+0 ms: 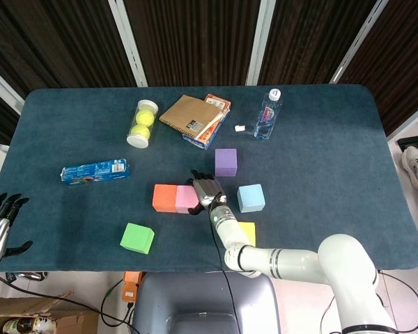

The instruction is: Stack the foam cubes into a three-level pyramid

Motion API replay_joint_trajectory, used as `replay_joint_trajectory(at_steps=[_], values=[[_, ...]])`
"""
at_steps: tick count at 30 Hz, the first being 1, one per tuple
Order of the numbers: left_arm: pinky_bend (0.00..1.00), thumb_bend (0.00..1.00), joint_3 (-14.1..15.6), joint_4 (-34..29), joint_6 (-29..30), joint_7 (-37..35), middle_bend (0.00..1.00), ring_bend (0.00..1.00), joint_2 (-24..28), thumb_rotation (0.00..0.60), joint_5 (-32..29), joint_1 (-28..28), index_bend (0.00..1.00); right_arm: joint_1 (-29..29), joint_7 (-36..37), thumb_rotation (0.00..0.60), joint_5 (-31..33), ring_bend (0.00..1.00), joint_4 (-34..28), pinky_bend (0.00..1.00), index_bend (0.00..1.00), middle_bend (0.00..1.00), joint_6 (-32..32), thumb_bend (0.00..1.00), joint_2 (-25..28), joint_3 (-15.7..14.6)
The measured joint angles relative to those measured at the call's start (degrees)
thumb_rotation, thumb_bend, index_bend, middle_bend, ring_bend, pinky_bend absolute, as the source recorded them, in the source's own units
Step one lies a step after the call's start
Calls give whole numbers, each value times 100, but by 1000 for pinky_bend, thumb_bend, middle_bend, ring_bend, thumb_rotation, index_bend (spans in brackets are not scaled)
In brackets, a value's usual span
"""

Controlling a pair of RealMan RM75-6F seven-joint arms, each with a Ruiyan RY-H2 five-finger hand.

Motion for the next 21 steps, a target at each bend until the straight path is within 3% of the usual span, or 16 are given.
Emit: replay_joint_trajectory(at_steps=[21], values=[[51, 10, -13, 10, -5, -58, 110, 27, 18, 600, -27, 22, 187, -15, -12, 600, 82, 0, -279, 0, 2, 0, -65, 205, 239, -47]])
